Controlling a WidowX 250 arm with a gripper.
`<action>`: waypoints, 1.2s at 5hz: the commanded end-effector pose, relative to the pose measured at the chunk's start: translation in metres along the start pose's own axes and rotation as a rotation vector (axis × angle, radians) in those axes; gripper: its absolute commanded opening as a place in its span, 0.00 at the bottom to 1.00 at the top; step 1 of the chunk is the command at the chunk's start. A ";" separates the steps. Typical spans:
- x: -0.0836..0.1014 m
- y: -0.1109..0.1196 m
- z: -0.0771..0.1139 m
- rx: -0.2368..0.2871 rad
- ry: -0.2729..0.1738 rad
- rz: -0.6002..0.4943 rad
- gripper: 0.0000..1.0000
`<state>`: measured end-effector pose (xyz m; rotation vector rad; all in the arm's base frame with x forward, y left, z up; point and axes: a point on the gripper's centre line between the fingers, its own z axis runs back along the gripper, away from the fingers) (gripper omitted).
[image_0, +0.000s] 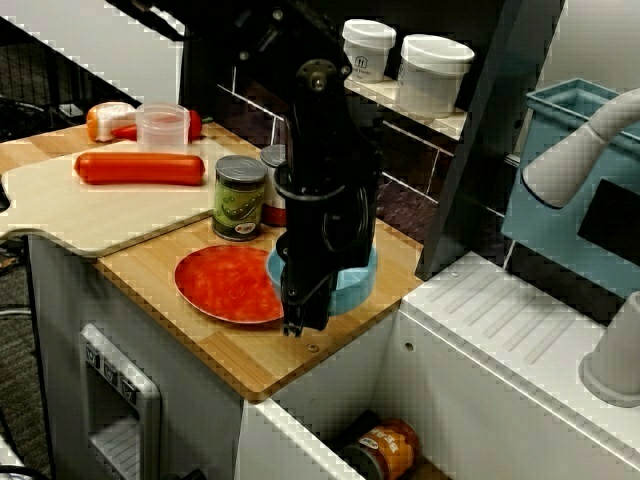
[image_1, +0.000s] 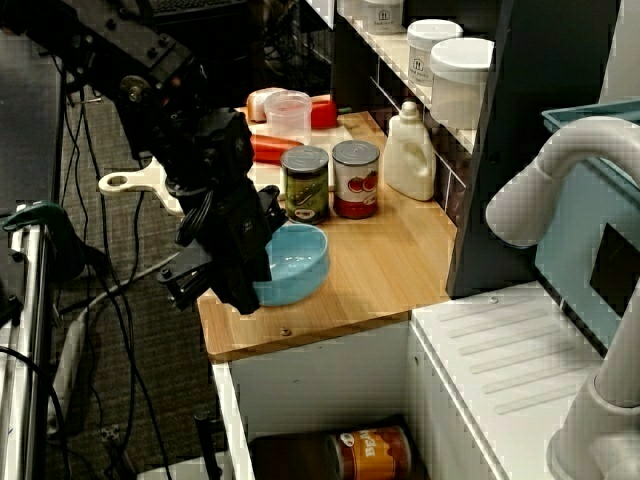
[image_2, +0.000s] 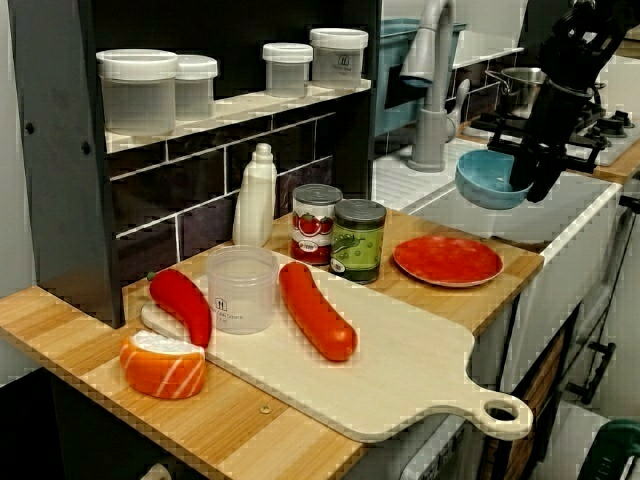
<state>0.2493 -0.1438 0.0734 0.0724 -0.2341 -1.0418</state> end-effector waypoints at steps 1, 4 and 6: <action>0.019 -0.007 0.007 -0.014 -0.099 -0.066 0.00; 0.067 -0.025 0.010 -0.065 -0.082 -0.102 0.00; 0.091 -0.036 -0.004 -0.059 -0.037 -0.137 0.00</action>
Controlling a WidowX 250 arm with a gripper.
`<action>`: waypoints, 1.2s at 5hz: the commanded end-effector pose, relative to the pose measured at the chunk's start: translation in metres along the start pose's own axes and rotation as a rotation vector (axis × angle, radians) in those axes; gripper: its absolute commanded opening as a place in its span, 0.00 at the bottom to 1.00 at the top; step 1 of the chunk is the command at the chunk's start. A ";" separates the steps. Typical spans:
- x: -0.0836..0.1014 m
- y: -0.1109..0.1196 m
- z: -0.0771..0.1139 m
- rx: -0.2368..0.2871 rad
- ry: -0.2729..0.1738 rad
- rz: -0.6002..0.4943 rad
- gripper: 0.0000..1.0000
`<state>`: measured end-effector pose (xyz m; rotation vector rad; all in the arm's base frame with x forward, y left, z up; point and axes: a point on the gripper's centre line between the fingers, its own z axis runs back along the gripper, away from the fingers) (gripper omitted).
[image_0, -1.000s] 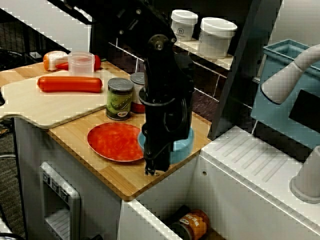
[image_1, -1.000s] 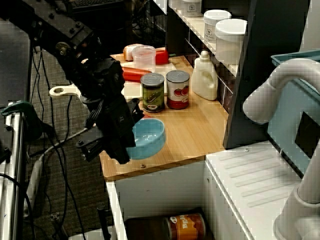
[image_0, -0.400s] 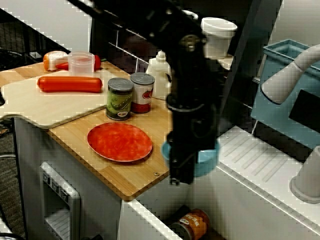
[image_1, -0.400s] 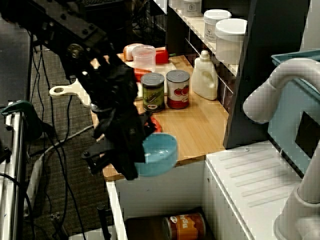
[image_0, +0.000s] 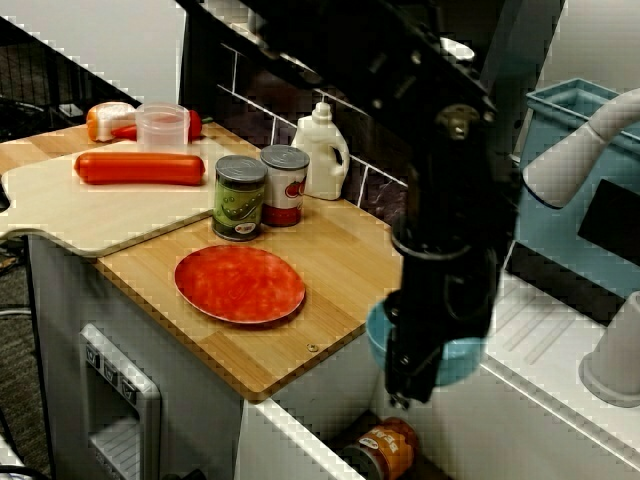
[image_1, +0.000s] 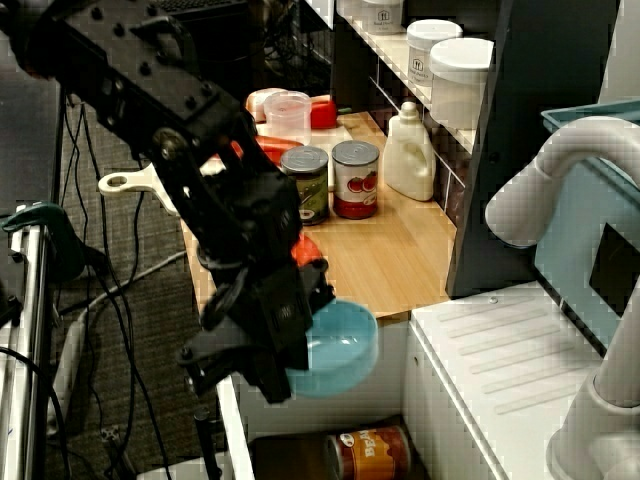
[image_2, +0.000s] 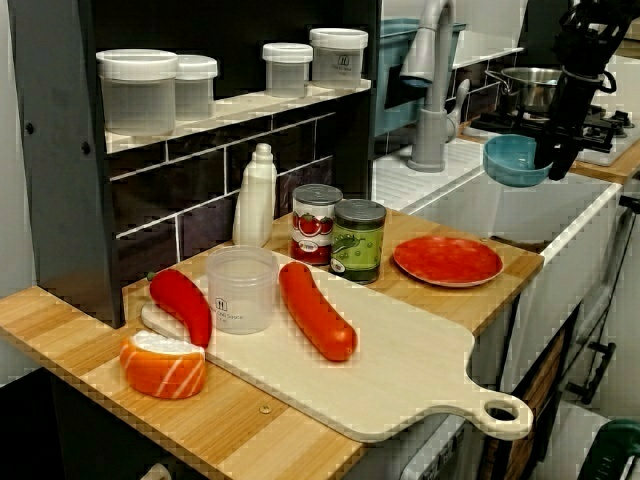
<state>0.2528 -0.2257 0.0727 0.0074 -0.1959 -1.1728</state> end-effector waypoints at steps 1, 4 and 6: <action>0.027 0.009 -0.012 0.027 -0.003 -0.004 0.00; 0.029 0.025 -0.029 0.050 0.056 0.049 0.77; 0.009 0.031 -0.026 0.078 0.076 0.086 1.00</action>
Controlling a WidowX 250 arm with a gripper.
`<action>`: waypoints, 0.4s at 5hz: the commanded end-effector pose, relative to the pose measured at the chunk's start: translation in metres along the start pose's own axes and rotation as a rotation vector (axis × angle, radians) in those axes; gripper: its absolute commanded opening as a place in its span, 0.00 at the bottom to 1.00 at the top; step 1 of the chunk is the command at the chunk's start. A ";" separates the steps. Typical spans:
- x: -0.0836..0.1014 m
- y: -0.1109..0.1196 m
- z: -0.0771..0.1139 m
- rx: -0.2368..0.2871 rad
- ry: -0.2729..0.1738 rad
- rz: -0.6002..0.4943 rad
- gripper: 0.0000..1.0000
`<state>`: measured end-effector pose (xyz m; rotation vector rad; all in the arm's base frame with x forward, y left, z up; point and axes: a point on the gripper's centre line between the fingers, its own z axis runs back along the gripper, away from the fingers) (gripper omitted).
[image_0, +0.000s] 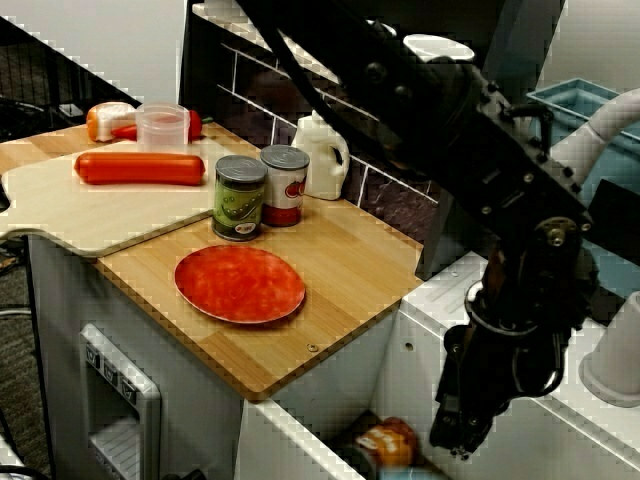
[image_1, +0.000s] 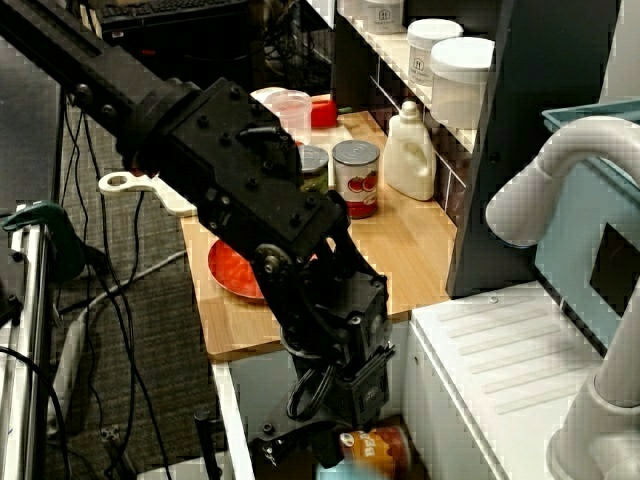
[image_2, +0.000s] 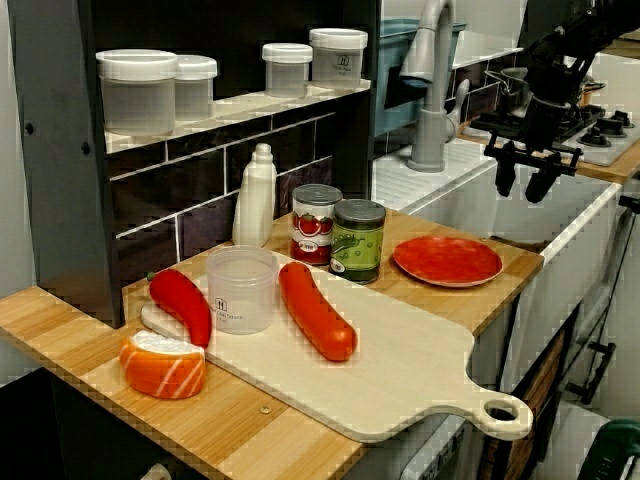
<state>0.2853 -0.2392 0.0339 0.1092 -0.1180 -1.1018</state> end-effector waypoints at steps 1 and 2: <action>-0.021 0.012 0.018 0.030 -0.035 0.043 1.00; -0.029 0.013 0.020 0.025 -0.034 0.059 1.00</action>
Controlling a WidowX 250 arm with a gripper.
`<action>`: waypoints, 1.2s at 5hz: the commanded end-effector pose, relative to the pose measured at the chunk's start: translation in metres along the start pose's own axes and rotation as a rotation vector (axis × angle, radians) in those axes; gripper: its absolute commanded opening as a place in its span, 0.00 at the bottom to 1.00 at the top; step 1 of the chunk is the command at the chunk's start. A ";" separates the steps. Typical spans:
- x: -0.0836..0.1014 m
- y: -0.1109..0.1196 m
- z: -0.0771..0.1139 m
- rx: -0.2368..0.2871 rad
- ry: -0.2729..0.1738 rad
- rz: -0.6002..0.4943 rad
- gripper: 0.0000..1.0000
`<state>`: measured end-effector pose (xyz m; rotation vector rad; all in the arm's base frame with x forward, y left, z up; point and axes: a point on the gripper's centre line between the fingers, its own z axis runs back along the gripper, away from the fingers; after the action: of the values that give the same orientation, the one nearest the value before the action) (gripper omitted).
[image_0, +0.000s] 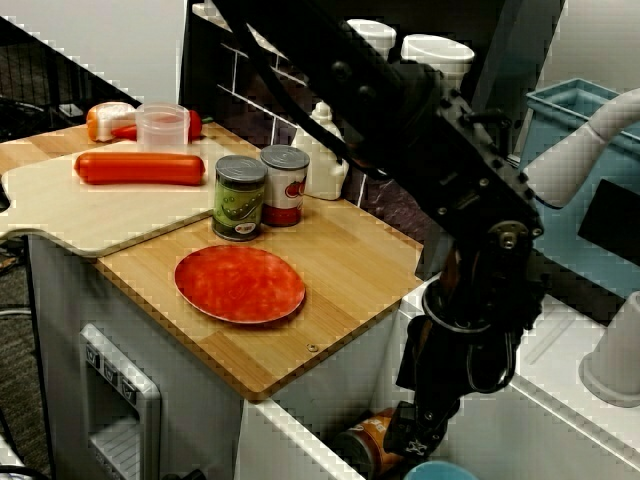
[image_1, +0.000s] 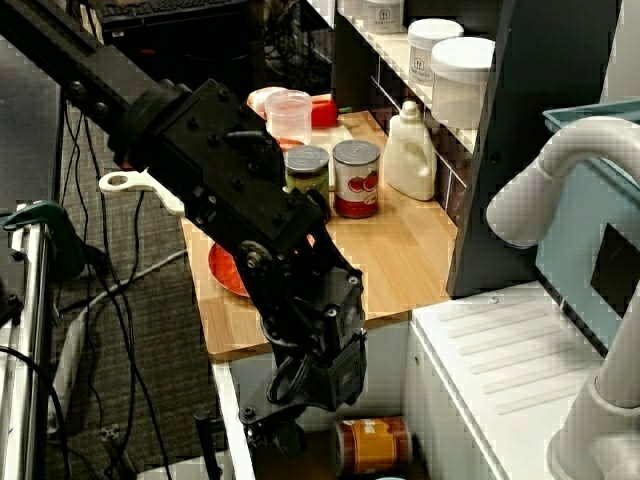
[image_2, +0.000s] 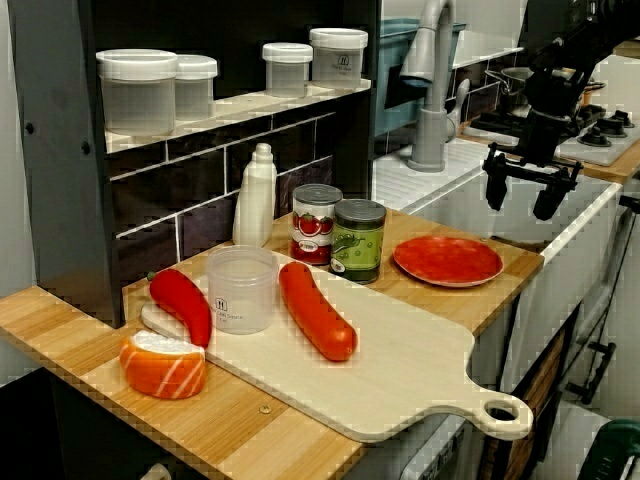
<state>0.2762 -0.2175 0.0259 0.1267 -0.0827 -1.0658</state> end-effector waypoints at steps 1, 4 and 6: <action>-0.014 0.016 0.033 0.026 -0.079 0.054 1.00; -0.039 0.044 0.045 0.043 -0.085 0.132 1.00; -0.053 0.058 0.042 0.053 -0.055 0.149 1.00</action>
<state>0.2911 -0.1506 0.0537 0.1403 -0.0921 -0.9274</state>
